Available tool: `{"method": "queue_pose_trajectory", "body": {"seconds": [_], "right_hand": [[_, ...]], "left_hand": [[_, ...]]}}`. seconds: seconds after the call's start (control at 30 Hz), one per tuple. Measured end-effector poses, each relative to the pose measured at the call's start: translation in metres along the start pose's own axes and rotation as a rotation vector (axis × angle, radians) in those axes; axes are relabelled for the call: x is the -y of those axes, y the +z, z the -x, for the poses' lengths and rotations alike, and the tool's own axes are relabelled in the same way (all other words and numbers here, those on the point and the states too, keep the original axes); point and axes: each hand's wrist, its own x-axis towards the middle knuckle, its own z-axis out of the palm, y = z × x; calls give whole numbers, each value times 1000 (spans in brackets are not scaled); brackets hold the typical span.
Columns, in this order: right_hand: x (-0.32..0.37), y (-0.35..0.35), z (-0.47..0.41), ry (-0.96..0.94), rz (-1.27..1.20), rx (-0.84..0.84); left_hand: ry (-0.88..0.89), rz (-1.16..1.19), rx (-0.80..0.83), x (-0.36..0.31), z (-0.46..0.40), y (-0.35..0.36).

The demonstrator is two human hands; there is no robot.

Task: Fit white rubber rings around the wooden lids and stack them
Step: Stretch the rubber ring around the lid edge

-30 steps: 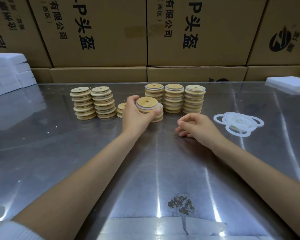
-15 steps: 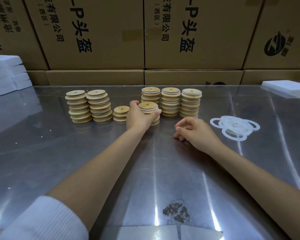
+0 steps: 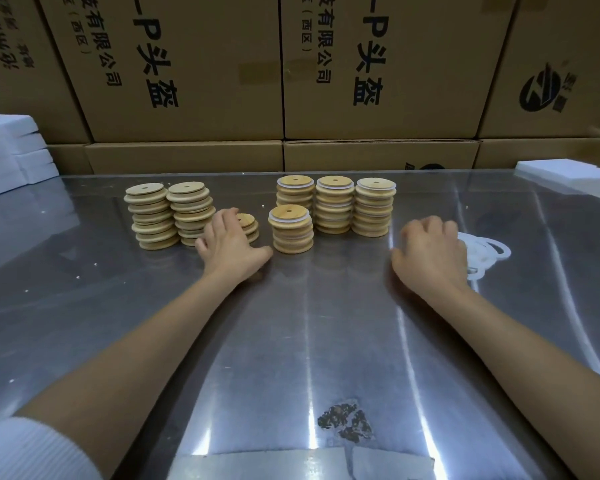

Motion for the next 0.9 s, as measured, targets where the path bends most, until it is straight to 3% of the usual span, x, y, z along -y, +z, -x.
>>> {"method": "queue_pose_trajectory", "body": {"seconds": [0.1, 0.2, 0.37, 0.53, 0.67, 0.77, 0.9], "right_hand": [[-5, 1, -1, 137, 26, 133], [-6, 3, -1, 123, 28, 164], [-7, 1, -2, 56, -10, 104], [-9, 4, -2, 21, -69, 65], [-9, 5, -3, -2, -192, -23], [-6, 6, -6, 50, -399, -74], [0, 2, -8, 121, -720, -94]], "left_hand": [[20, -21, 75, 4, -4, -2], [112, -146, 99, 3, -1, 2], [228, -232, -86, 3, 8, 0], [313, -227, -154, 2, 15, -9], [348, -145, -292, 4, 20, -20], [475, -27, -378, -1, 30, -32], [726, 91, -250, -24, 54, -41]]}}
